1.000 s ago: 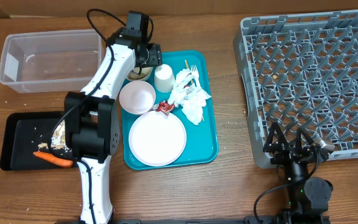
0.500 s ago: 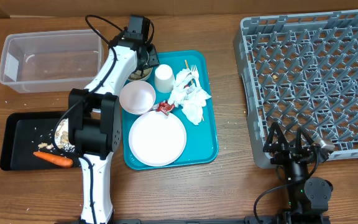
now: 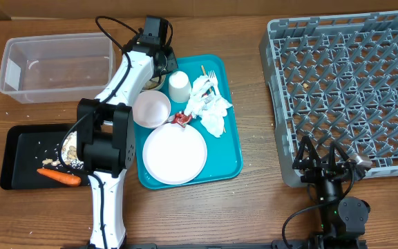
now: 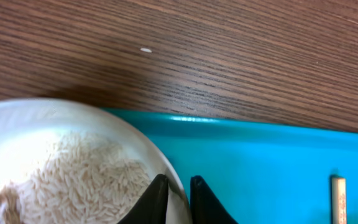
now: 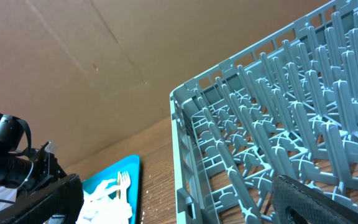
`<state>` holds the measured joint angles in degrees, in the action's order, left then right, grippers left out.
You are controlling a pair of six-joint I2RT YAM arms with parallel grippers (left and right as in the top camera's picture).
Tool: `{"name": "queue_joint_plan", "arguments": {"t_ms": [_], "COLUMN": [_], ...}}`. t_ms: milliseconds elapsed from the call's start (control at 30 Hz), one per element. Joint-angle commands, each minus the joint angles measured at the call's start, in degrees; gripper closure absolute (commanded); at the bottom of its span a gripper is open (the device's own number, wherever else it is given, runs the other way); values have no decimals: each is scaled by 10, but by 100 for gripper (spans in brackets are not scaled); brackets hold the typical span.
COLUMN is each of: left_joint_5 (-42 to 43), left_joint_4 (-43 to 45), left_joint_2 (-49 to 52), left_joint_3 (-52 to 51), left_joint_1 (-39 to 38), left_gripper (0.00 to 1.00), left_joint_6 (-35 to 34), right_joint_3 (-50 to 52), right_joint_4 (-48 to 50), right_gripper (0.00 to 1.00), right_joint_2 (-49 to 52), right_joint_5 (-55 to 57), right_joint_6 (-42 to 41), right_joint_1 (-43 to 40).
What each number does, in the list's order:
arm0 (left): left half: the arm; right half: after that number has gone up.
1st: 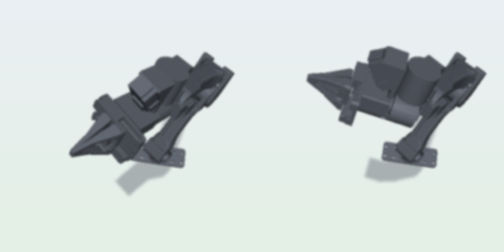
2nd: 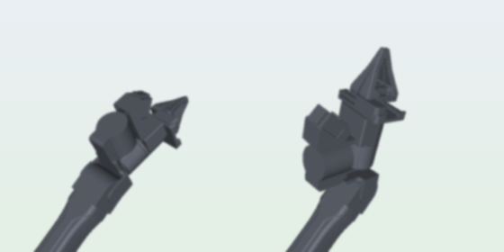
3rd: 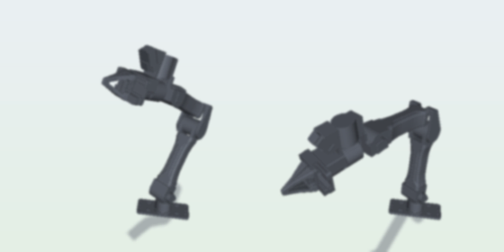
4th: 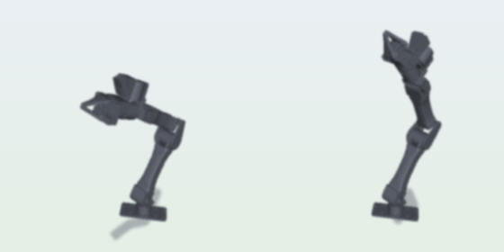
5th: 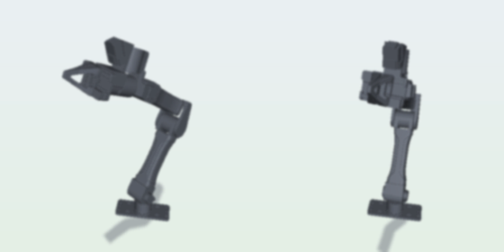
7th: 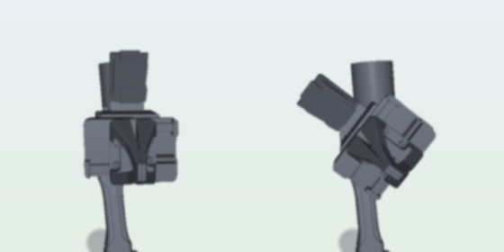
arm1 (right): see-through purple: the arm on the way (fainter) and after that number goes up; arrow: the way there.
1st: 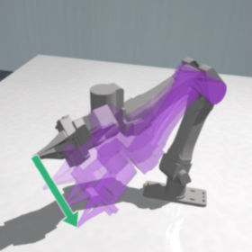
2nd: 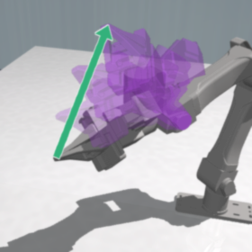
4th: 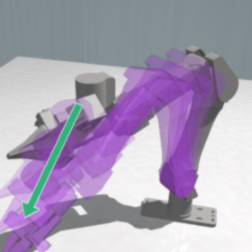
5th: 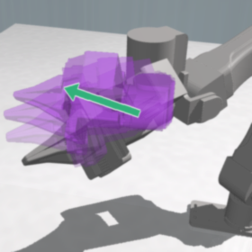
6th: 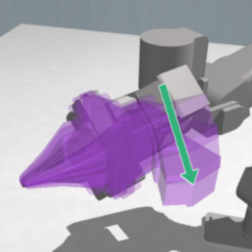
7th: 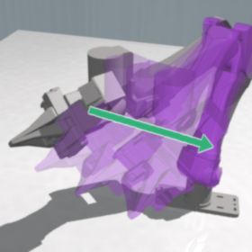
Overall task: Sort waste into correct bins and load items into the dishwasher rack
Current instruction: 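Grasp the second bowl of rice with the left gripper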
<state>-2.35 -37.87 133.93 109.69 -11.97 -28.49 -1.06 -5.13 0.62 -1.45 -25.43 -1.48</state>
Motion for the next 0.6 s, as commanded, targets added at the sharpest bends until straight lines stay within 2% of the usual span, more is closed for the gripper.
{"name": "queue_joint_plan", "arguments": {"t_ms": [0,167,300,433,567], "left_joint_5": [-13,-12,-12,-7,46], "left_joint_4": [3,-7,-60,-146,-272], "left_joint_2": [5,5,5,5,5], "left_joint_3": [15,25,85,172,302], "left_joint_1": [5,4,4,3,3], "left_gripper": [94,96,96,96,96], "left_joint_6": [2,2,2,2,2], "right_joint_3": [6,6,6,6,6], "right_joint_4": [4,4,4,4,4], "right_gripper": [0,0,0,0,0], "right_joint_2": [-5,-5,-5,-5,-5], "right_joint_5": [5,5,5,5,5], "right_joint_6": [3,3,3,3,3], "right_joint_1": [-2,-2,-2,-2,-2]}}
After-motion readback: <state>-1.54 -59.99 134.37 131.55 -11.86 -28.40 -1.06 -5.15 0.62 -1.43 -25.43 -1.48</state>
